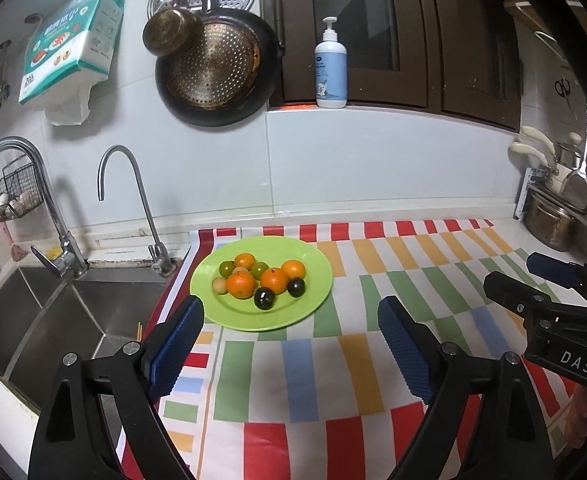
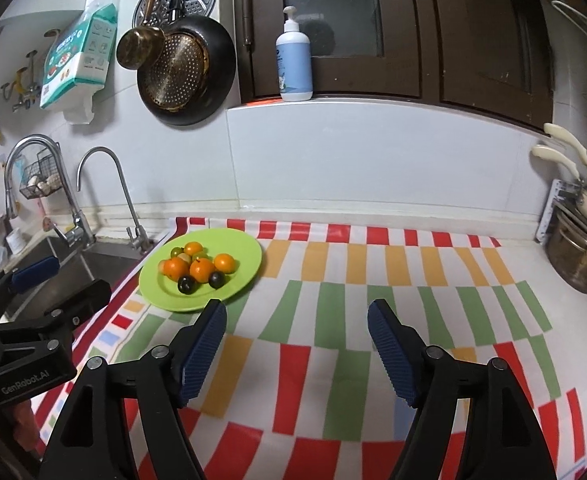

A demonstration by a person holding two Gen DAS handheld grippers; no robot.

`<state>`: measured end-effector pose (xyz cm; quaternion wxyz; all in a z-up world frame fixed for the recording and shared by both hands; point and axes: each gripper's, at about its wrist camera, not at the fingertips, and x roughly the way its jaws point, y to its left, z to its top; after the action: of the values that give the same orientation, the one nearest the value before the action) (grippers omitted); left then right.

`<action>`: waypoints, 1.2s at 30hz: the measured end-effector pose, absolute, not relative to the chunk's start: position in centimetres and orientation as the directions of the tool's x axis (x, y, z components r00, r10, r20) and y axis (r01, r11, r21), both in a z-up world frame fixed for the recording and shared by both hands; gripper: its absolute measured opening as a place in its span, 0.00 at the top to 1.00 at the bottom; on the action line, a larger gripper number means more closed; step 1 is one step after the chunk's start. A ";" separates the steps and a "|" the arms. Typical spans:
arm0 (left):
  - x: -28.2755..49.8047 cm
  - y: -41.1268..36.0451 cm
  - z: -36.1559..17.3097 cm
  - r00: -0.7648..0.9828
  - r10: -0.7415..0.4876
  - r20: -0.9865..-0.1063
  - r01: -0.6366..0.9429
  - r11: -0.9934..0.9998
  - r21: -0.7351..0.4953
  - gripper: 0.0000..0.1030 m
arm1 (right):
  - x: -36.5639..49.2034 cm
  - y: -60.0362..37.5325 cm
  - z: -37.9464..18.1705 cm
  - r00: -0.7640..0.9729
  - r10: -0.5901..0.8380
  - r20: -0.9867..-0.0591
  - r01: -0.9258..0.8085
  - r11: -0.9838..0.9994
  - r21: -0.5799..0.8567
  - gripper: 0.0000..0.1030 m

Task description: Organize fruits

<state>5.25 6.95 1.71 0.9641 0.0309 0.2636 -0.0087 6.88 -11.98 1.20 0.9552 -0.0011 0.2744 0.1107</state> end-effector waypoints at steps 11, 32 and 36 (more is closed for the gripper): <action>2.8 5.4 2.5 0.872 -0.006 -0.490 0.048 0.996 0.073 0.09 | 3.8 -13.8 1.6 0.839 0.191 -0.509 -0.193 0.980 0.049 0.28; 0.7 4.3 3.7 0.886 -0.028 -0.462 0.071 0.995 0.076 0.02 | 1.3 -15.5 2.3 0.862 0.170 -0.478 -0.168 0.985 0.048 0.28; 0.5 4.1 3.8 0.890 -0.027 -0.454 0.070 0.994 0.079 0.00 | 1.2 -15.7 2.4 0.864 0.168 -0.475 -0.165 0.985 0.049 0.28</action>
<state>0.48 4.05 3.84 0.9711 0.0467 0.2327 -0.0249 1.17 -15.70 2.43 0.9654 0.0034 0.2462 0.0861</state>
